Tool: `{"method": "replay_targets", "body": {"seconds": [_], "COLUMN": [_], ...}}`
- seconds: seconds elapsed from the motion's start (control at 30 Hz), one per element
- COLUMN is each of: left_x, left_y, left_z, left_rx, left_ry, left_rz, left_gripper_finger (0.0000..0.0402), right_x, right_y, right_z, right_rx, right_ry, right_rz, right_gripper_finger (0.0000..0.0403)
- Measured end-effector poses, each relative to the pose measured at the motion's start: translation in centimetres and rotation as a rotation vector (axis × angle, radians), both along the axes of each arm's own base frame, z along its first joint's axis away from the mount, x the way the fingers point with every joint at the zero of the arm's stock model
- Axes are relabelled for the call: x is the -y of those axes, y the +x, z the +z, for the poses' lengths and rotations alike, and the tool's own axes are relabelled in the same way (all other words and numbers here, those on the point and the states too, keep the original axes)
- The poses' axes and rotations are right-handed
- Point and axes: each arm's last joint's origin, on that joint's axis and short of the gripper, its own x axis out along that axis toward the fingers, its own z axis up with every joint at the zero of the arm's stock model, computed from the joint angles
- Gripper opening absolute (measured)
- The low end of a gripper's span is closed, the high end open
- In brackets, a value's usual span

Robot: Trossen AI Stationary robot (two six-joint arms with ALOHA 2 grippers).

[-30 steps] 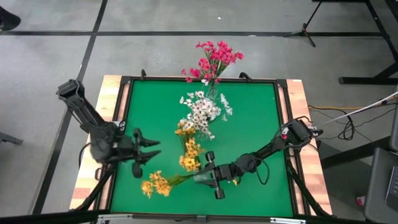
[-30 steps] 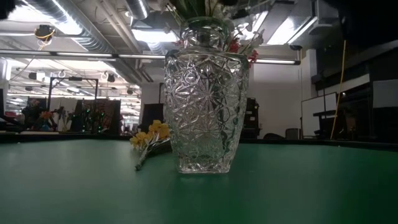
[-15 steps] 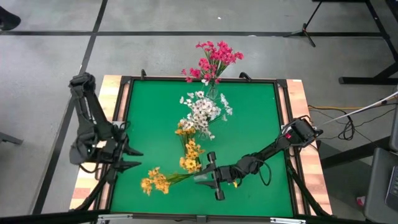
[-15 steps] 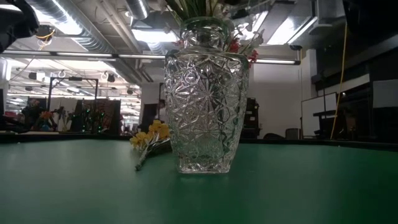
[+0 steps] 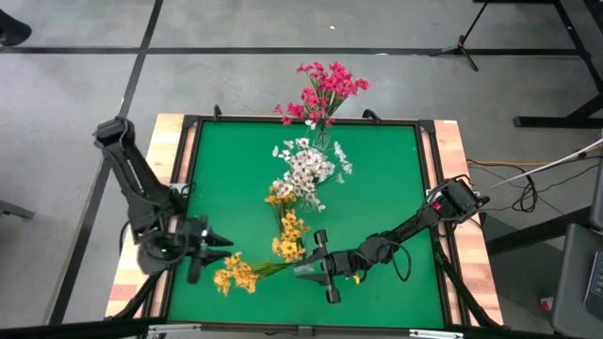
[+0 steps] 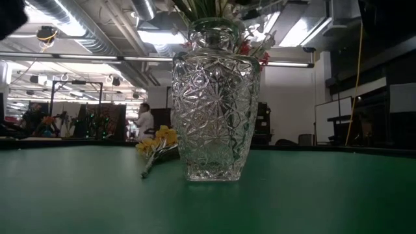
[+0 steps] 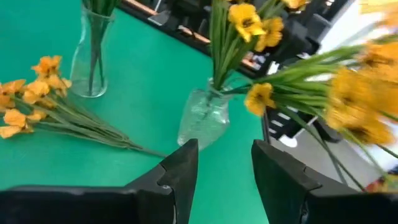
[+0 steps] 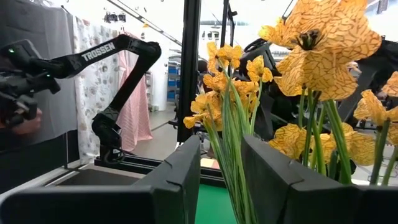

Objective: Sort flowers into vase by color
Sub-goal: Put the bottom yellow flowers into the bottom transparent vase

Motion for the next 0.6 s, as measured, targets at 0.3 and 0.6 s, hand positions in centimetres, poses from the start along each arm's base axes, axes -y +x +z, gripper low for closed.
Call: {"method": "replay_targets", "body": {"seconds": [0.3, 0.6], "left_x": [0.7, 0.0], "left_y": [2.8, 4.2], "left_z": [3.4, 4.9], "left_rx": [0.154, 0.239], "left_ry": [-0.095, -0.086], "left_rz": [-0.156, -0.209], "left_gripper_finger": [0.0128, 0.0115], "right_x": [0.0, 0.0], "right_y": [0.0, 0.0], "right_z": [0.0, 0.1], "right_rx": [0.0, 0.007], "right_ry": [0.0, 0.002], "right_rz": [0.0, -0.001], "right_gripper_finger": [0.0117, 0.0117]}}
